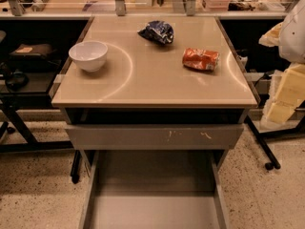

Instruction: Place coke can into middle drawer

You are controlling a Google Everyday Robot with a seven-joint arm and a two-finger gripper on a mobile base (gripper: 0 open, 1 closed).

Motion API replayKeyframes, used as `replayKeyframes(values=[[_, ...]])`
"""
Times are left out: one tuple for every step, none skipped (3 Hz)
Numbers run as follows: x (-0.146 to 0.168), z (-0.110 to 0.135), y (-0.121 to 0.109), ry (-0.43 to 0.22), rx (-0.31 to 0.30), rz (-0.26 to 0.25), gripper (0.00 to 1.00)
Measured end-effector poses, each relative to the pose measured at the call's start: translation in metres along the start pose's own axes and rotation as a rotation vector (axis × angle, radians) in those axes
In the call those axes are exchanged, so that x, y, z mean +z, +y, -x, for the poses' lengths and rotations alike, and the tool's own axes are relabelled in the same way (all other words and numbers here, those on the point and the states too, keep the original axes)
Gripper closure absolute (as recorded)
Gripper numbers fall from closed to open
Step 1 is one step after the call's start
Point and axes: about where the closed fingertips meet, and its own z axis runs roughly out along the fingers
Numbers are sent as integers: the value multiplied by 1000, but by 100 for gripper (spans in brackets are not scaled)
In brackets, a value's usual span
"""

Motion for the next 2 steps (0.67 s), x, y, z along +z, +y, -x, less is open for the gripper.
replayKeyframes(values=[[0, 0, 0, 0, 0, 0, 0], [0, 5, 2, -9, -21, -18, 0]])
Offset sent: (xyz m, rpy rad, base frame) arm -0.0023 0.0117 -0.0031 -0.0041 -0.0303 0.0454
